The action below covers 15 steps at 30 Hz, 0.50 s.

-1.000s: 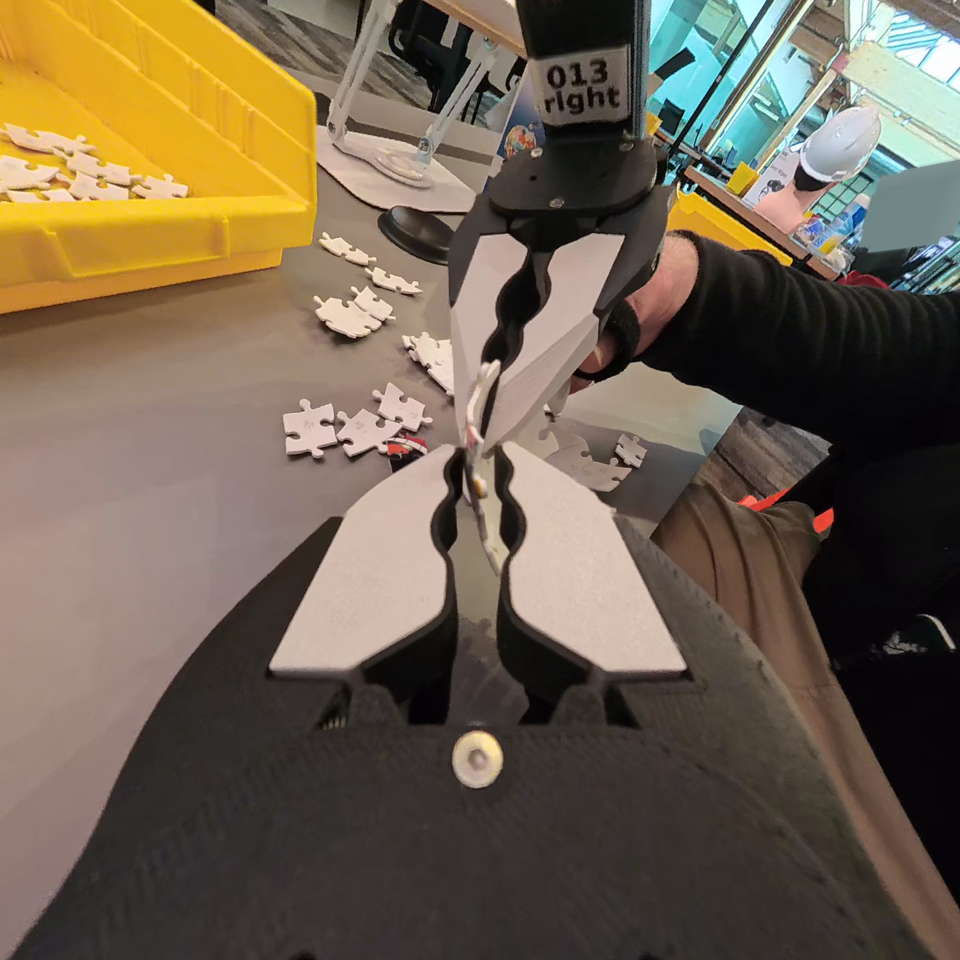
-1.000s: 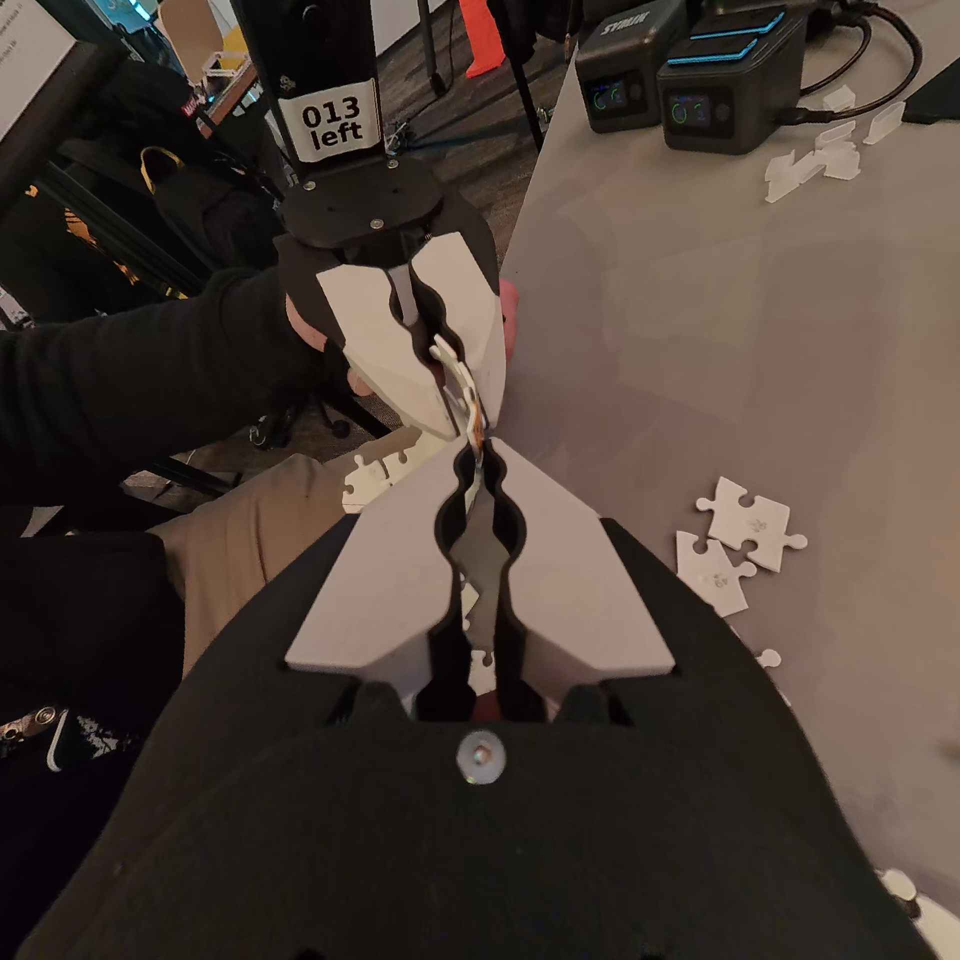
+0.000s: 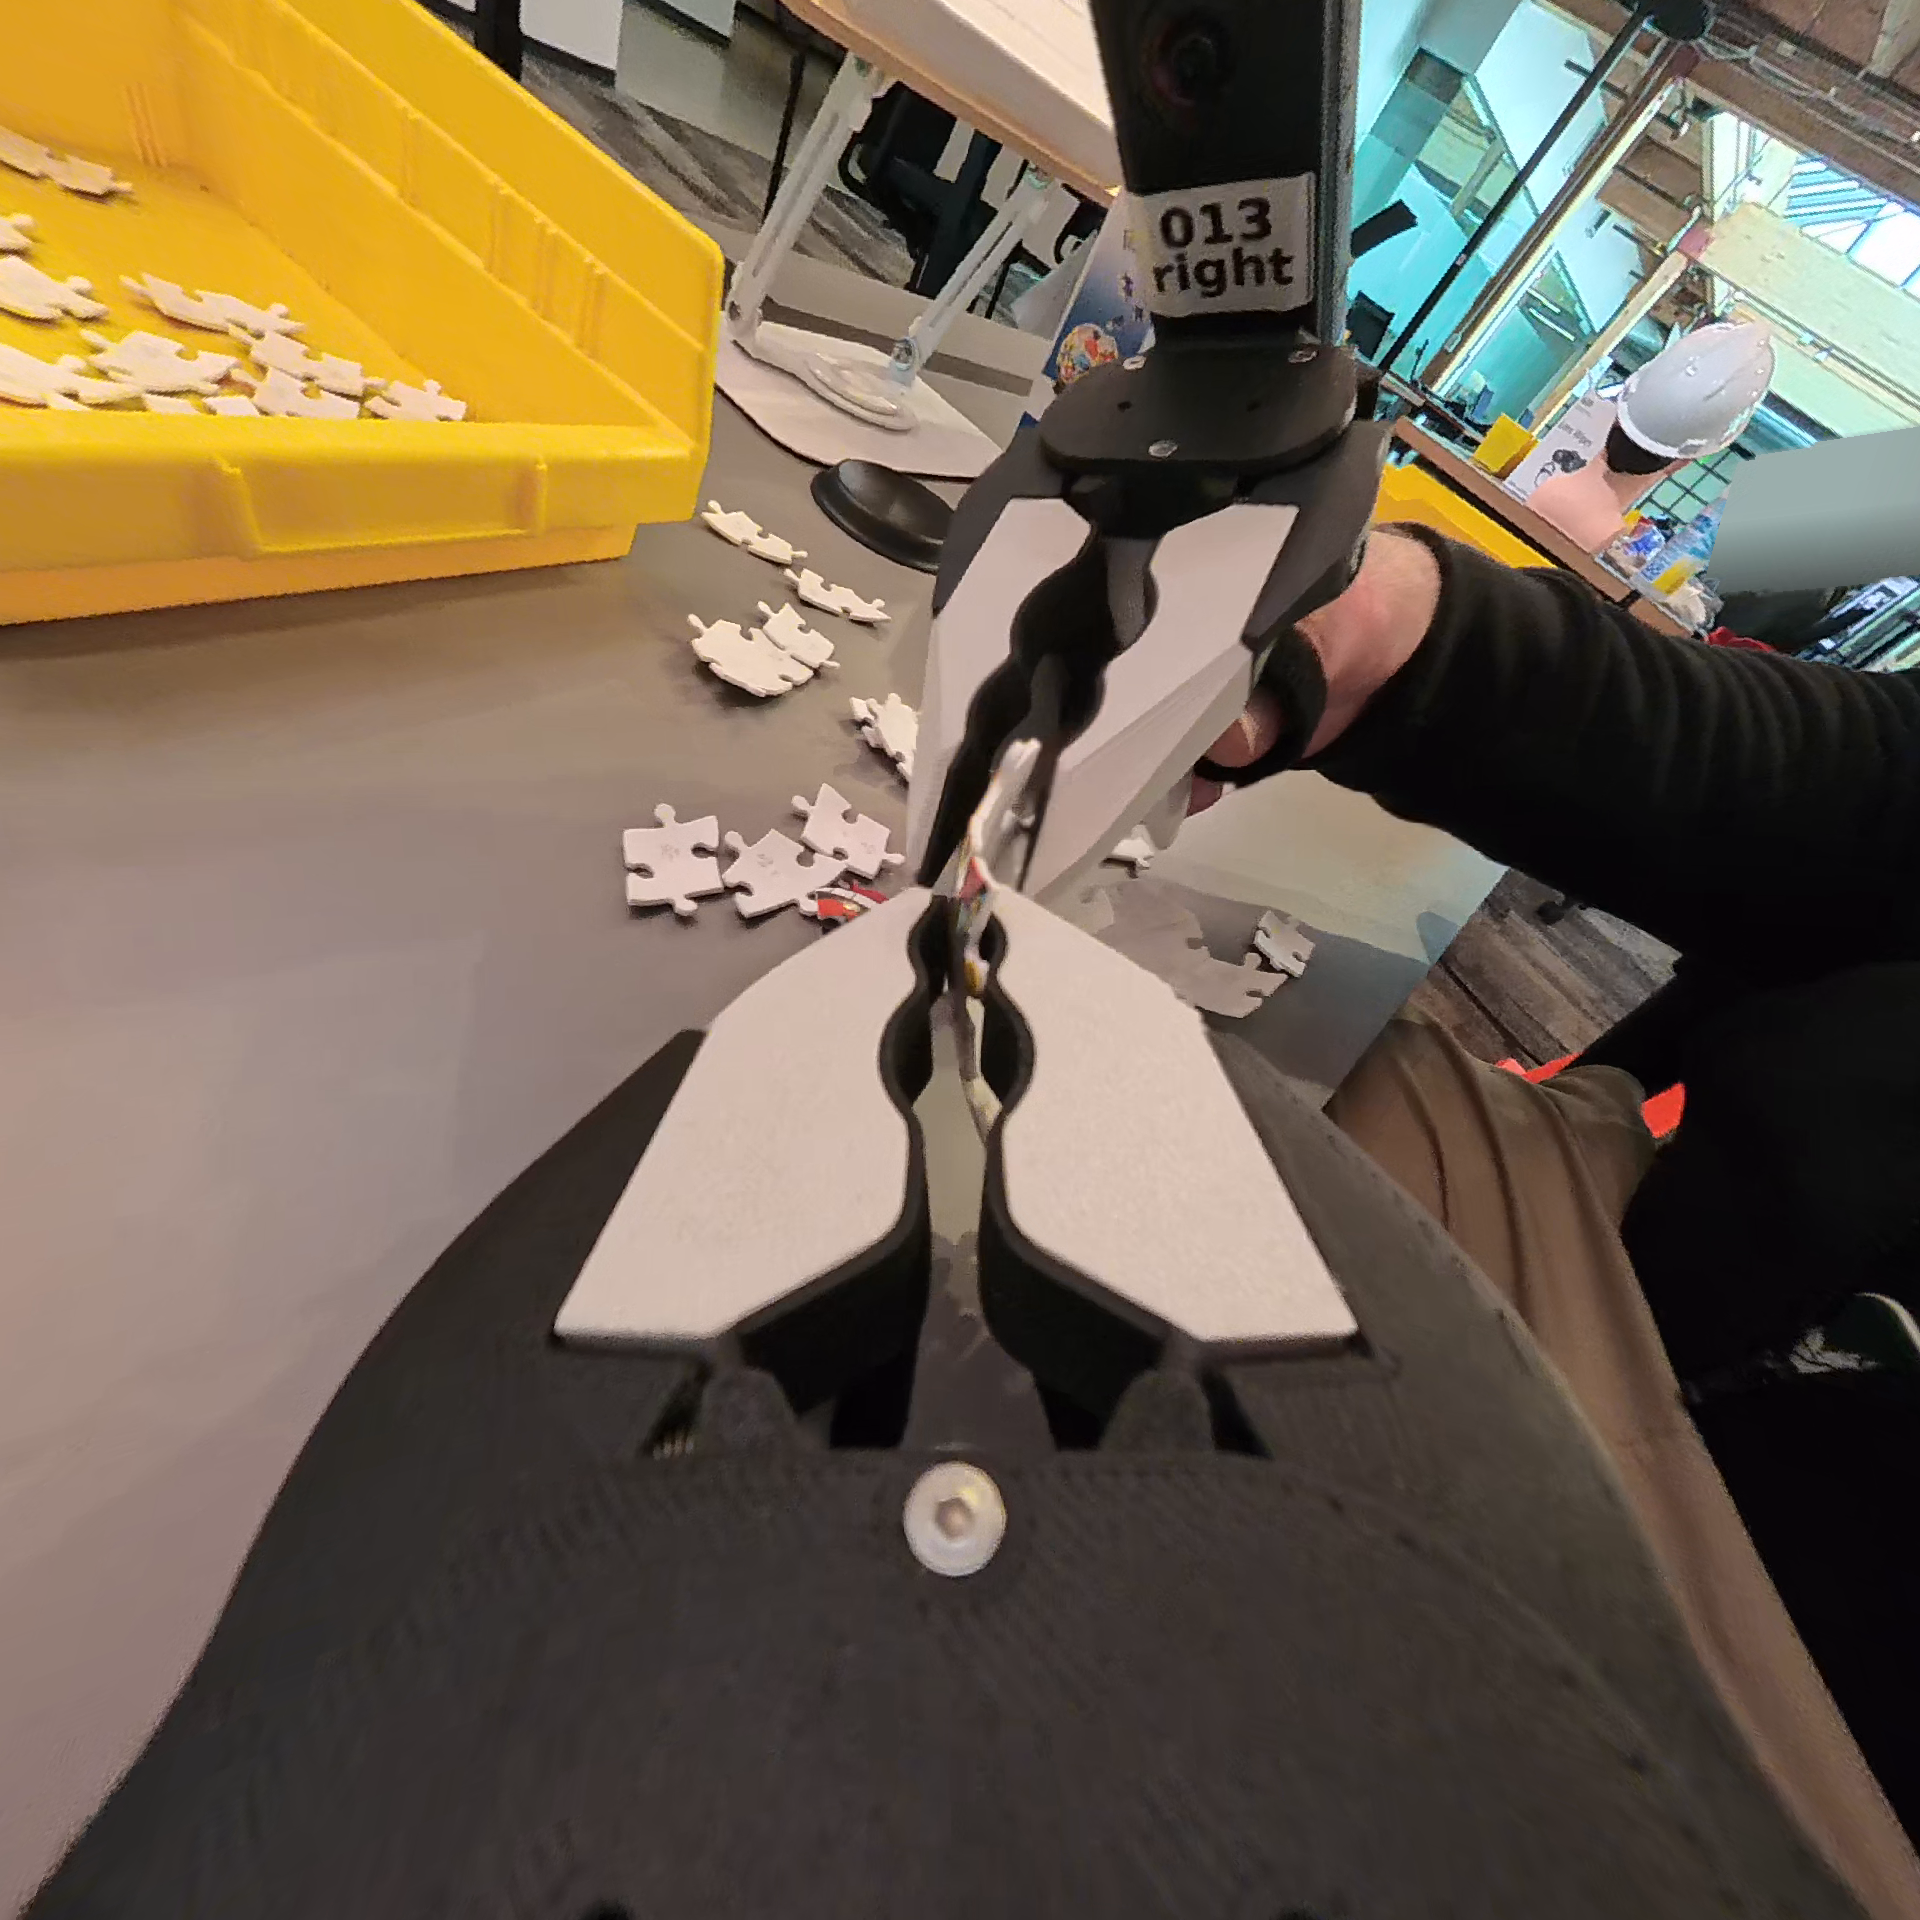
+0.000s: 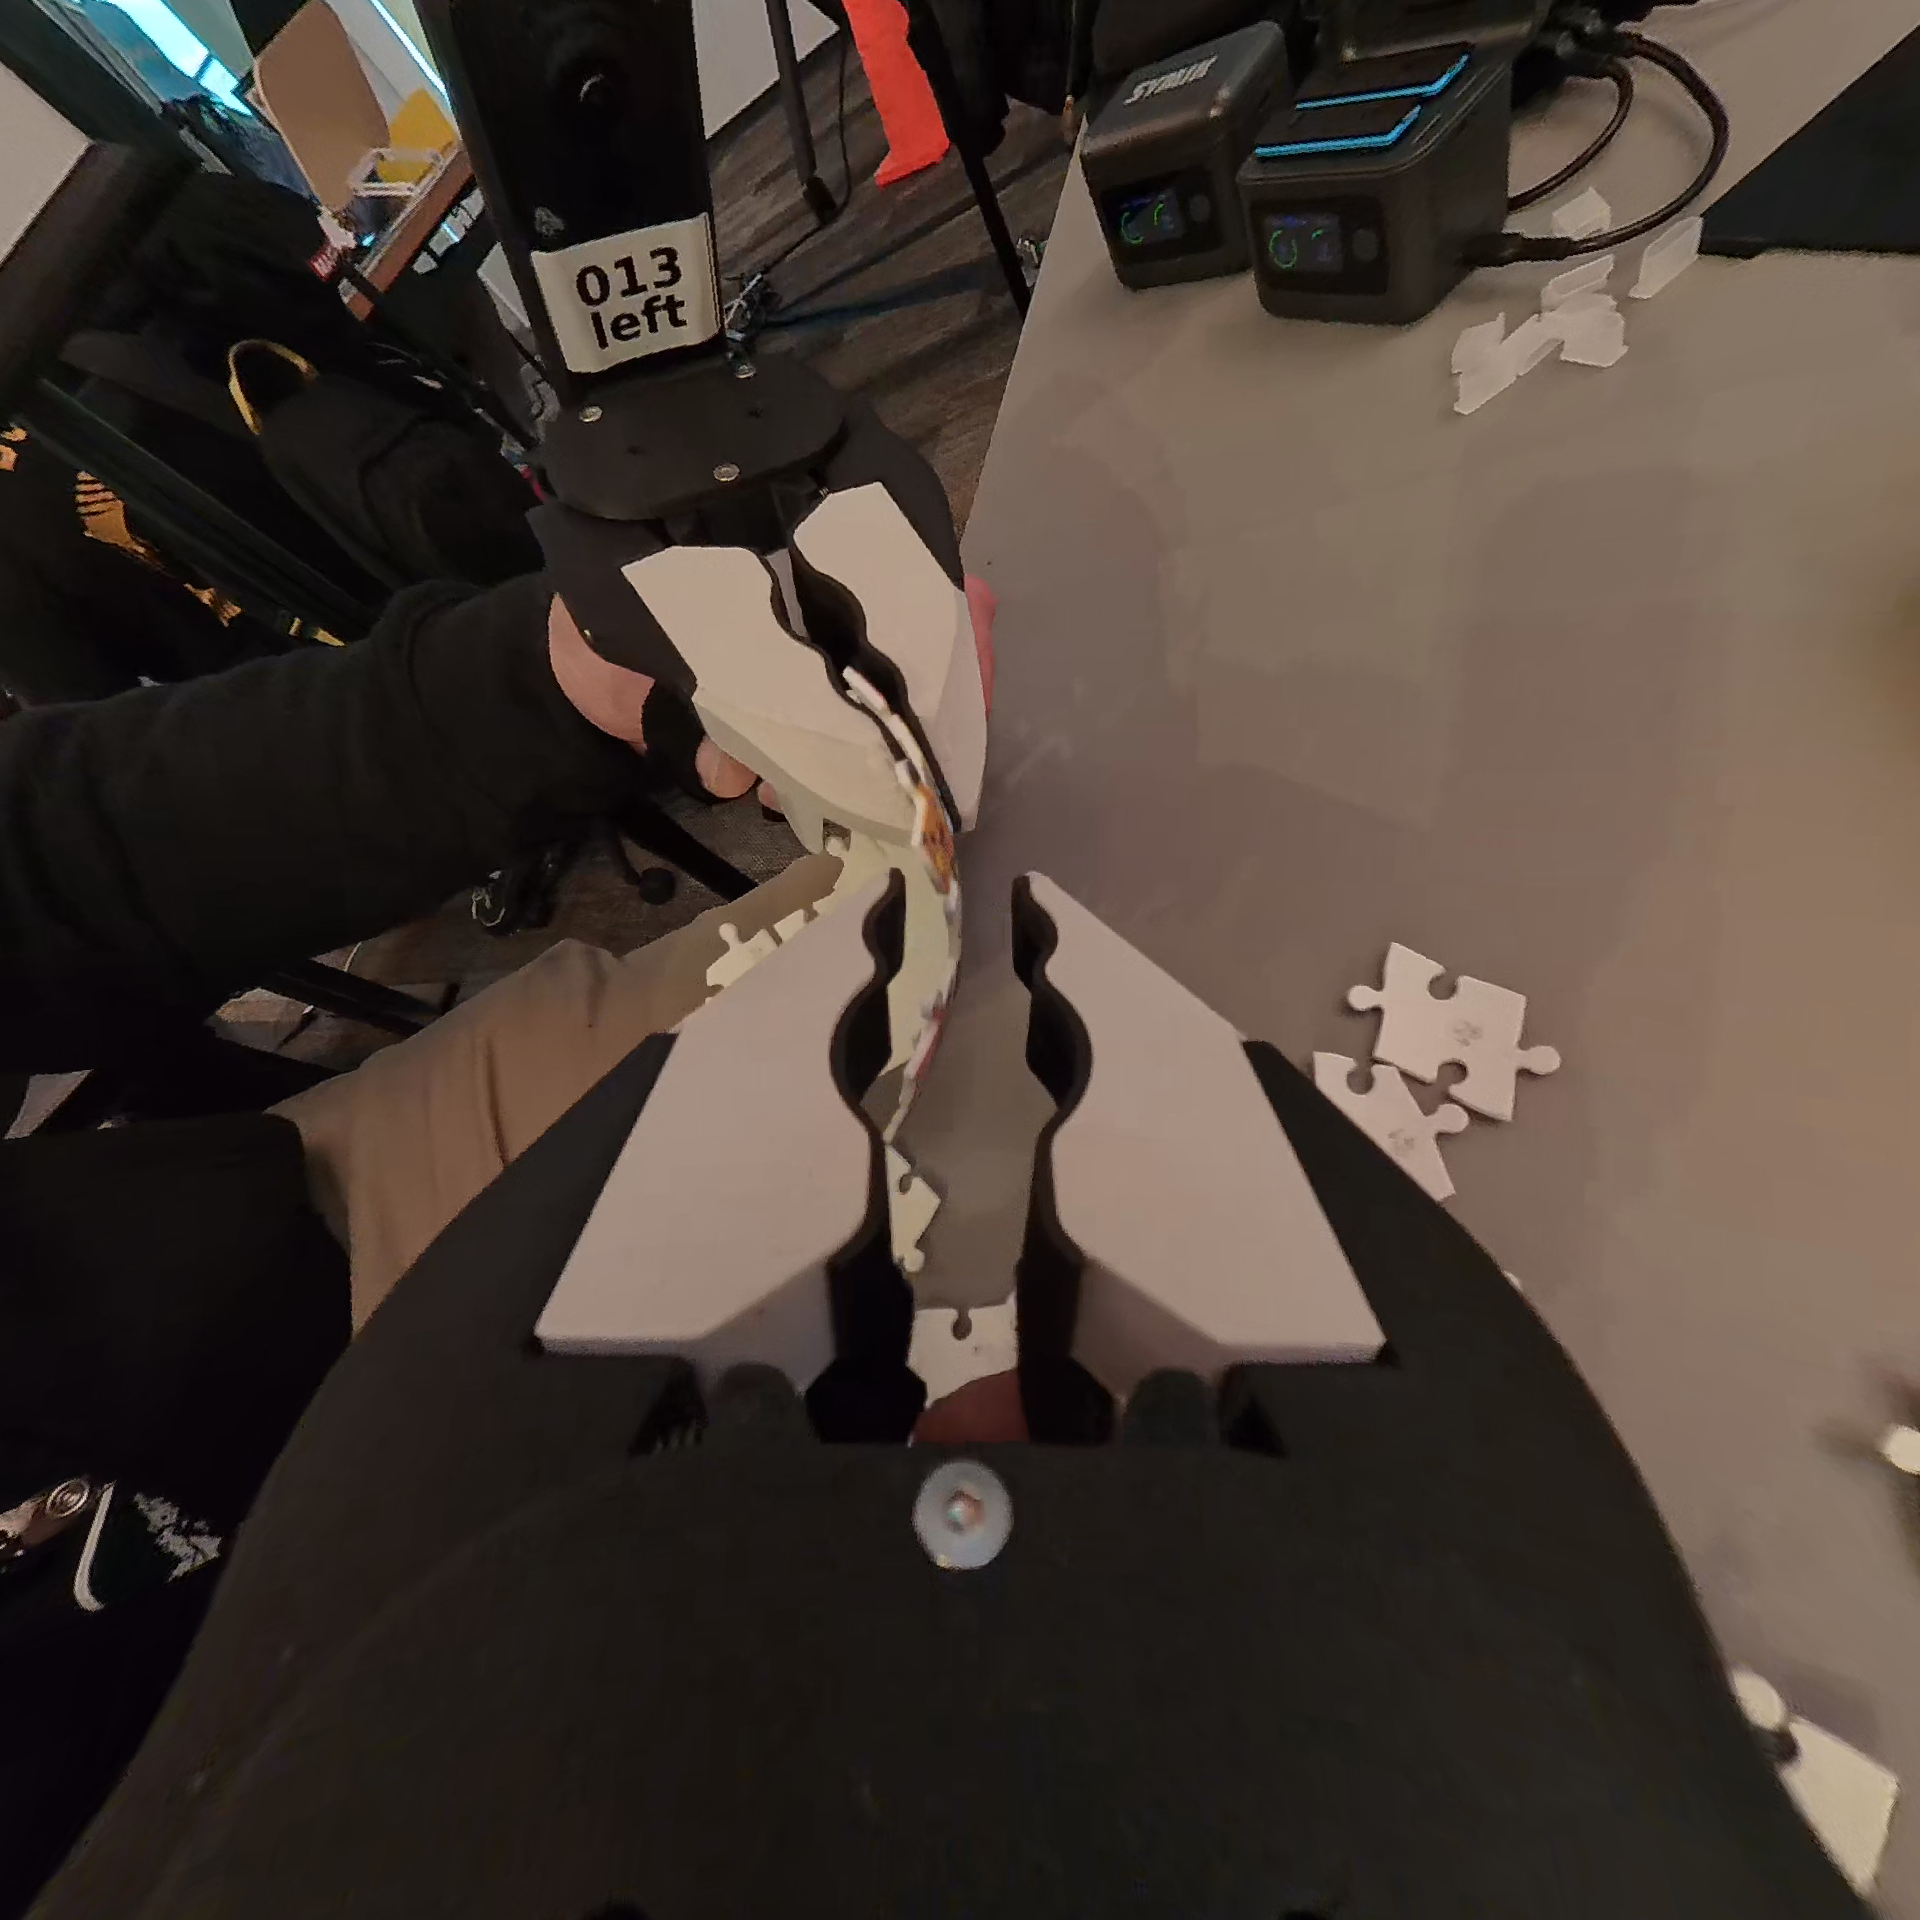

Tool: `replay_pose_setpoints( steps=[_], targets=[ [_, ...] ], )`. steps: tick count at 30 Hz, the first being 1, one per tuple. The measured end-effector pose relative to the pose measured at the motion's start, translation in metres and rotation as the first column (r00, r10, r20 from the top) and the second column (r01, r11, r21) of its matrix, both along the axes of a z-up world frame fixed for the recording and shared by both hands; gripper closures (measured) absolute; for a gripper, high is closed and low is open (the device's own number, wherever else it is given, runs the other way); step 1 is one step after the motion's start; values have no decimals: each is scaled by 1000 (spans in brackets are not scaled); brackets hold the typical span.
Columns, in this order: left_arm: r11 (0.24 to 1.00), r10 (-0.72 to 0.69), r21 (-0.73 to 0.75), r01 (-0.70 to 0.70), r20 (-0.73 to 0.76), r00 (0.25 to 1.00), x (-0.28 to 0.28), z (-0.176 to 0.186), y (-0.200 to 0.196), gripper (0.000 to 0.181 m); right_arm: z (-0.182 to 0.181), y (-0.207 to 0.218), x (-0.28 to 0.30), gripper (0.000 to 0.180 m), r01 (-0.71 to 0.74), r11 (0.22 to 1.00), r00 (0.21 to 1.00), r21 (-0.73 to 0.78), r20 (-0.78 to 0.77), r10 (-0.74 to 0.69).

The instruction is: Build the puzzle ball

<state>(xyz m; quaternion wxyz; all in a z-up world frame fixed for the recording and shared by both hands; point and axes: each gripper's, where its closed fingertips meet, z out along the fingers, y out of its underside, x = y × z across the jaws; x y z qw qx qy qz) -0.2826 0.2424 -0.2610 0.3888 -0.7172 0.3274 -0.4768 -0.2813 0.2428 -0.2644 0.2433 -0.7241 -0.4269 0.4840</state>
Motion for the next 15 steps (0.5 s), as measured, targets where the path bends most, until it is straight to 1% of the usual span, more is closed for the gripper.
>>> replay_pose_setpoints(
  steps=[5,9,13,15],
  targets=[
    [998,60,-1,-60,-10,998,-7,-2,9,177,4,10,12,159,38,999,999,18,12,-38],
    [992,125,-5,-125,-29,992,-15,-5,17,177,2,16,27,159,56,998,997,43,54,-58],
    [987,162,-3,-162,-56,985,-22,-7,21,177,-3,17,44,158,49,995,988,86,142,-61],
    [984,176,-3,-177,-71,982,-26,-8,22,177,-14,13,56,155,7,992,963,126,267,-40]
  ],
)
